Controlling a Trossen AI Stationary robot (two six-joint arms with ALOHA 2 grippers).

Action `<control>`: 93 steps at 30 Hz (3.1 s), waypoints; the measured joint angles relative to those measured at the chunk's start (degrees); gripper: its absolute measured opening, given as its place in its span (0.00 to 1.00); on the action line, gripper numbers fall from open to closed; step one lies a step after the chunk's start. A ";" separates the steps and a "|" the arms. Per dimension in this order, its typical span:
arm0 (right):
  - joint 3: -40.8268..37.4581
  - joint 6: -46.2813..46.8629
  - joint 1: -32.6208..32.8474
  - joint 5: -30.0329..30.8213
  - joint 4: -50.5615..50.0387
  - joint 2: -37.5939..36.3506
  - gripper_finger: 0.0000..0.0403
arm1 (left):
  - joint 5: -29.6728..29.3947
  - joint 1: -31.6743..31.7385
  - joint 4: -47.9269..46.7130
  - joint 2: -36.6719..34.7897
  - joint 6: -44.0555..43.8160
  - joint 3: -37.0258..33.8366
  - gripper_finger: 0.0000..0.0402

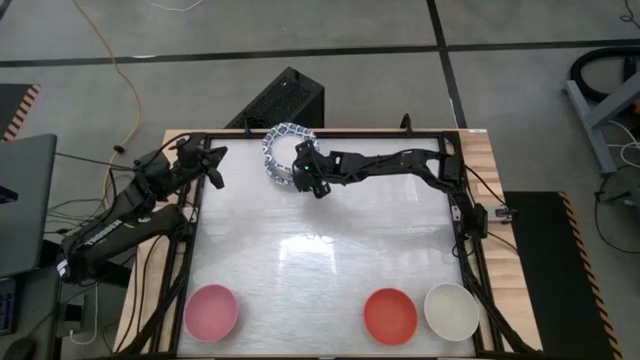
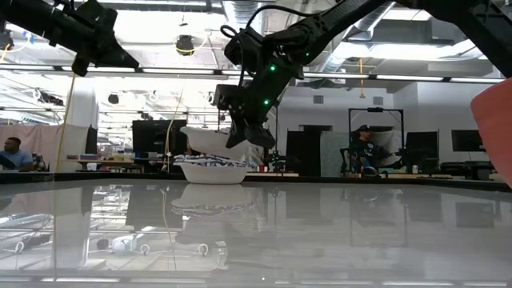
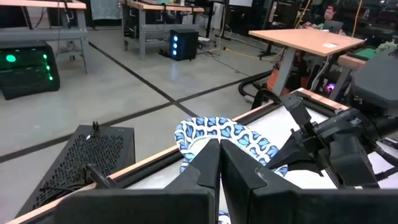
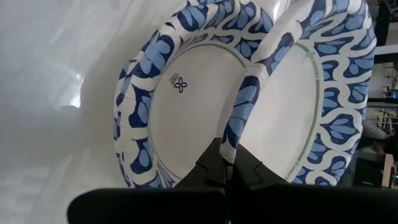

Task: Nest bowls inside each other
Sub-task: Stack the blue patterned bowl on top of the blue patterned bowl, then stack the white bowl on top of the blue patterned bowl

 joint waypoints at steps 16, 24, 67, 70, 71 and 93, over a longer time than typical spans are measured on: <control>-0.02 0.28 0.04 0.52 0.34 2.82 0.03 | 0.66 0.00 -0.26 -0.02 -0.46 0.00 0.00; 0.02 -0.08 0.04 1.29 0.28 3.65 0.03 | 0.64 0.00 -0.26 -0.02 -0.46 0.00 0.00; 0.50 6.97 -1.95 -10.67 -2.12 3.54 0.25 | 0.46 0.00 -1.04 0.00 -0.96 0.00 0.00; 2.14 7.93 -1.97 -10.68 -2.00 3.54 0.27 | 0.46 0.00 -1.25 -0.02 -0.94 0.00 0.00; 2.86 8.11 -1.97 -10.74 -1.92 3.54 0.27 | 0.46 0.00 -1.25 0.00 -0.94 0.00 0.00; 12.90 21.26 -4.03 -29.01 -14.90 3.63 0.28 | 0.50 0.00 -1.46 0.00 -0.44 0.00 0.00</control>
